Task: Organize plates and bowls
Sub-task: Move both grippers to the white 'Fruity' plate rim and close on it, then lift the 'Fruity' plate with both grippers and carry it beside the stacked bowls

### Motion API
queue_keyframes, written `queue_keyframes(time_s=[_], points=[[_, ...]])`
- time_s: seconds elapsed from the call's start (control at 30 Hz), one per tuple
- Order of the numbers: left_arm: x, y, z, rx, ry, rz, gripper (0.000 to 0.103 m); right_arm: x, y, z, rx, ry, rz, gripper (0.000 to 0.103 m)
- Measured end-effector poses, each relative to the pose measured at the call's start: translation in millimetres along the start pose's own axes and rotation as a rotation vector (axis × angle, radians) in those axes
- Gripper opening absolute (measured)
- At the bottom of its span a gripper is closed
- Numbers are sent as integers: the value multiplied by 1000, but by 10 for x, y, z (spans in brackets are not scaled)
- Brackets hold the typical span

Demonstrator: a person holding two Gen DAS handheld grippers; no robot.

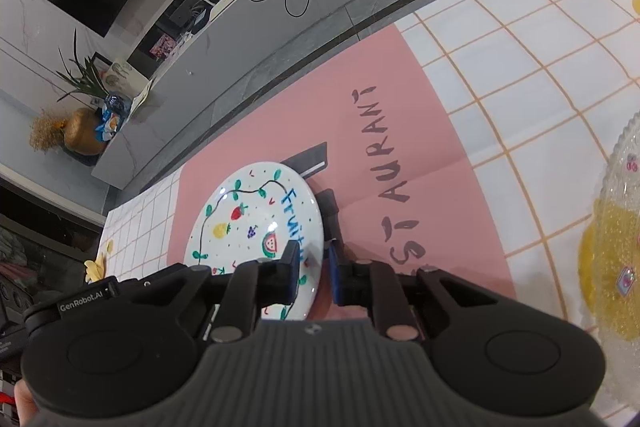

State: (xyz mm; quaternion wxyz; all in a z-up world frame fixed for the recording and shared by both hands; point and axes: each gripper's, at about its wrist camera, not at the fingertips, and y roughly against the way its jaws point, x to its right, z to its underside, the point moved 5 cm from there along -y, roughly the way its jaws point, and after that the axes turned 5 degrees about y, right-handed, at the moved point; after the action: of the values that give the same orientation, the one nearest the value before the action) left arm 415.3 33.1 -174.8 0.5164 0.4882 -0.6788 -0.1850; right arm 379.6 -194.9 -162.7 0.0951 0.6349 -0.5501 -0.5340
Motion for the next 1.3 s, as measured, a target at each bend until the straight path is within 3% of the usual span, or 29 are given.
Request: queue_keyframes(time_s=[0.1, 0.17, 0.33, 0.73, 0.97, 1.3], points=[[2, -9, 6, 6, -6, -7, 25, 12, 7, 18, 4, 4, -6, 9], [36, -17, 31, -11, -21, -5, 11, 19, 1, 30, -1, 2, -10, 7], [144, 0, 82, -16, -30, -54, 12, 9, 2, 30, -2, -23, -4, 7], [312, 256, 220, -56, -26, -45, 10, 42, 316, 180, -6, -78, -12, 7], [521, 577, 379, -58, -35, -19, 10, 26, 723, 270, 17, -102, -43, 7], [985, 1292, 782, 8, -85, 3, 10, -14, 1596, 497, 85, -105, -123, 7]])
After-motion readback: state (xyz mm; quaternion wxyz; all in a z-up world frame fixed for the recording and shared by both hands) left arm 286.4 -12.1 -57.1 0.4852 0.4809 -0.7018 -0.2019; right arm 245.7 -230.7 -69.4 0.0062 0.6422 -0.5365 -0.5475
